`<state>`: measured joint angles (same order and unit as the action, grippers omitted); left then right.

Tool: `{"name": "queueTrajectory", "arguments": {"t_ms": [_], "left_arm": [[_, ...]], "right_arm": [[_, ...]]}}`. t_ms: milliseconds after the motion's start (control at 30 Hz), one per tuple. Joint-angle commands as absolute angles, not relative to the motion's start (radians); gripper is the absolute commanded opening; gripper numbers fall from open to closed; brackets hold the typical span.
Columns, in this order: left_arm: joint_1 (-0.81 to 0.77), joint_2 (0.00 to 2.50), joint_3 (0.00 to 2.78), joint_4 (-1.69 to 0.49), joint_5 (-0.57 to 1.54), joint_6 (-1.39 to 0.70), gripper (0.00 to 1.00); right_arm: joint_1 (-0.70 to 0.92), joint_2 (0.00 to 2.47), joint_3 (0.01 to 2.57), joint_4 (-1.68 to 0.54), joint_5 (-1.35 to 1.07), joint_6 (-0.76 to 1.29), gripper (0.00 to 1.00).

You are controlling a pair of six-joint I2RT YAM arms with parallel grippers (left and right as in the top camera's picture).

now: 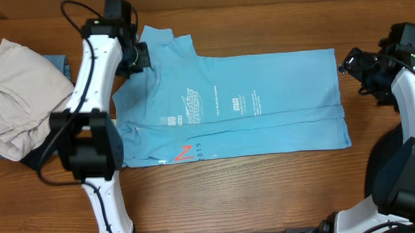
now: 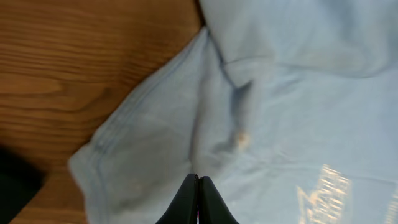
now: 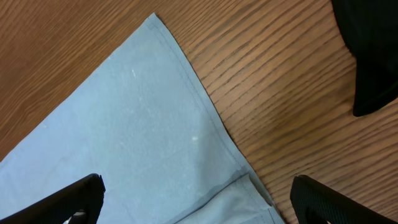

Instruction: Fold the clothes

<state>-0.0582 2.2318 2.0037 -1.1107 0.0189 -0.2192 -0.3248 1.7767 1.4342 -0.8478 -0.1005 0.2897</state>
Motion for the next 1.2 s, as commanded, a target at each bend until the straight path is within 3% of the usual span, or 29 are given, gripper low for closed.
{"name": "queueTrajectory", "arguments": {"t_ms": [0, 800, 1033, 1167], "left_arm": [[-0.051, 2.326, 2.017, -1.096, 0.007, -0.175, 0.04], [-0.037, 2.465, 2.016, -0.828, -0.007, -0.211, 0.04], [-0.005, 2.471, 2.016, -0.940, -0.167, -0.252, 0.04], [0.004, 2.470, 2.024, -0.950, -0.121, -0.262, 0.04]], "right_arm": [[-0.319, 1.776, 1.459, -0.842, -0.107, 0.284, 1.00], [-0.319, 1.776, 1.459, -0.842, -0.107, 0.284, 1.00], [-0.319, 1.776, 1.459, -0.842, -0.107, 0.284, 1.00], [-0.319, 1.776, 1.459, -0.842, -0.107, 0.284, 1.00]]}}
